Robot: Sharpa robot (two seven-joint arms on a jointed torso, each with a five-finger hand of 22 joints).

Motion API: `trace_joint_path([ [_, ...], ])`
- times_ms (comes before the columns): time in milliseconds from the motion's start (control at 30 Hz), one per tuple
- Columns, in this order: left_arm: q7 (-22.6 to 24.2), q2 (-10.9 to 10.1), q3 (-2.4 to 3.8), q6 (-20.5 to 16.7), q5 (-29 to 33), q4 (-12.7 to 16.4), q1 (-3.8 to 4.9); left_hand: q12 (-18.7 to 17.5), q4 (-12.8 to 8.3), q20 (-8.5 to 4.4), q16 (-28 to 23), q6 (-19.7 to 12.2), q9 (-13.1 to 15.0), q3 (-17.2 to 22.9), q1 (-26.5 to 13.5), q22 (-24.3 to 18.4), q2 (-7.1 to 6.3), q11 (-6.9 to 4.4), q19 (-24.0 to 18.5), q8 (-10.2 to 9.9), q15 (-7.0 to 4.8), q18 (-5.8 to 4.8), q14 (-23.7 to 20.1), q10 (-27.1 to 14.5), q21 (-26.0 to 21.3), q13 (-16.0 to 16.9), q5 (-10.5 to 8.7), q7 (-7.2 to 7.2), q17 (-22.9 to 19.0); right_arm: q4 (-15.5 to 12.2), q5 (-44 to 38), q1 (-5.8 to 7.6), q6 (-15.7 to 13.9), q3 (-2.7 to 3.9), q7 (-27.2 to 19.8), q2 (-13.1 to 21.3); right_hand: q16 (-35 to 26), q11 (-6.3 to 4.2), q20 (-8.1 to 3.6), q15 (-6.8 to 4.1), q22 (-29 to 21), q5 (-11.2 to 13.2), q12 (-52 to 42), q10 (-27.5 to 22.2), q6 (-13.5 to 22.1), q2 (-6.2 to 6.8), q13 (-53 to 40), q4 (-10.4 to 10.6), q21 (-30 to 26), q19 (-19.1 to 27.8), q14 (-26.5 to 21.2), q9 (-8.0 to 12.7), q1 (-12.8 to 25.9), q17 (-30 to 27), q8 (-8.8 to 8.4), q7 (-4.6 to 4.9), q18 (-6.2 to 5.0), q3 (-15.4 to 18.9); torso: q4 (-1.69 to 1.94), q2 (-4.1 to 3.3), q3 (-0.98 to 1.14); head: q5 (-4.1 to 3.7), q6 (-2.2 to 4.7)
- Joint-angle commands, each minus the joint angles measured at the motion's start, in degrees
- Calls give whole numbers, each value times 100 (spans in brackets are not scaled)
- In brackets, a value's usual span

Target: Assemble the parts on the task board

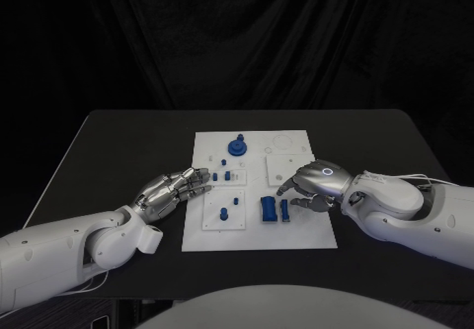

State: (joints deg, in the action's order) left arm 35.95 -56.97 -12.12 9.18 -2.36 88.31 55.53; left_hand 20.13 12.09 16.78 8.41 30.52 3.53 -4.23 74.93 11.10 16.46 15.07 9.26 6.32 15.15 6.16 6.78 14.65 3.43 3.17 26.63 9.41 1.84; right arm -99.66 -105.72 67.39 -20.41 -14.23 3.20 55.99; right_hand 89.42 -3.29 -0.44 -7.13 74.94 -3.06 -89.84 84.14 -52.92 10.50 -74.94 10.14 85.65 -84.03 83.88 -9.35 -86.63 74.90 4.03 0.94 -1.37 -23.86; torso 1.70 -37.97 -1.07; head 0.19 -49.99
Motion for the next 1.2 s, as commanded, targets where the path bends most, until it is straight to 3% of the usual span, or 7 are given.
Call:
trace_joint_path([
  [33,35,12,2,73,23,5,-10,32,14,4,18,45,11,37,-33,-3,3,8,32,36,2,-81,21,50,16,9,3,247,8,-29,-46,-11,-382,2,176,26,-6,-39,-57,-48,1342,34,-16,586,96,59,-1506,48,-29,-358,579,30,-2,1355,-37,-9,12,28,1,-2,-3,-1,-1],
  [267,34,8,2,73,23,8,-11,33,14,4,20,60,13,40,-32,-2,3,7,33,41,1,-81,22,52,16,9,3,251,8,-65,-46,-11,-477,2,286,91,-20,-50,-72,-61,1329,34,-16,586,223,47,-1506,135,-65,-338,572,89,-5,1323,-19,-6,3,68,0,-3,-3,10,-1],
  [333,34,7,2,74,23,10,-11,35,13,4,21,67,14,42,-32,-3,3,6,32,43,0,-81,22,53,16,10,4,253,8,-80,-49,-15,-492,2,336,123,-28,5,-66,-37,1330,32,-16,586,62,-6,-1506,195,-63,-339,568,63,13,1304,73,88,5,69,2,-3,-3,10,-1],
  [433,33,3,2,73,23,15,-11,42,12,4,22,80,16,46,-30,-3,3,6,33,48,0,-81,23,60,16,11,5,255,8,-121,83,-37,-499,1,384,199,-55,180,40,136,1332,21,-16,586,-444,-97,-1506,252,-57,-345,554,-46,-9,1241,347,308,12,57,2,-2,-3,23,-1],
  [533,34,-3,2,72,23,19,-11,42,12,4,22,80,16,46,-30,-3,3,6,33,48,0,-81,23,60,16,11,5,255,8,-156,201,-76,-500,0,395,252,-61,239,119,225,1329,2,-16,586,-575,-148,-1506,241,-66,-343,552,-79,-69,1228,415,349,12,25,2,-3,-3,20,-1],
  [833,39,-14,2,68,23,26,-11,47,9,4,23,92,18,52,-27,-2,2,7,34,52,0,-80,23,65,17,11,8,258,8,-171,296,-184,-520,0,368,265,-64,232,155,243,1329,-11,-16,586,-638,-155,-1506,225,-66,-344,551,-95,-103,1221,444,329,10,13,2,-4,-7,10,-1],
  [1200,40,-11,2,75,23,23,-14,51,4,4,25,104,19,61,-21,-4,0,11,34,58,0,-79,23,70,16,12,10,258,9,-143,311,-228,-495,0,378,197,-68,189,187,214,1326,-29,-16,586,-358,-112,-1506,229,-74,-343,550,-10,-129,1213,265,290,1,-20,1,0,2,-9,-1],
])
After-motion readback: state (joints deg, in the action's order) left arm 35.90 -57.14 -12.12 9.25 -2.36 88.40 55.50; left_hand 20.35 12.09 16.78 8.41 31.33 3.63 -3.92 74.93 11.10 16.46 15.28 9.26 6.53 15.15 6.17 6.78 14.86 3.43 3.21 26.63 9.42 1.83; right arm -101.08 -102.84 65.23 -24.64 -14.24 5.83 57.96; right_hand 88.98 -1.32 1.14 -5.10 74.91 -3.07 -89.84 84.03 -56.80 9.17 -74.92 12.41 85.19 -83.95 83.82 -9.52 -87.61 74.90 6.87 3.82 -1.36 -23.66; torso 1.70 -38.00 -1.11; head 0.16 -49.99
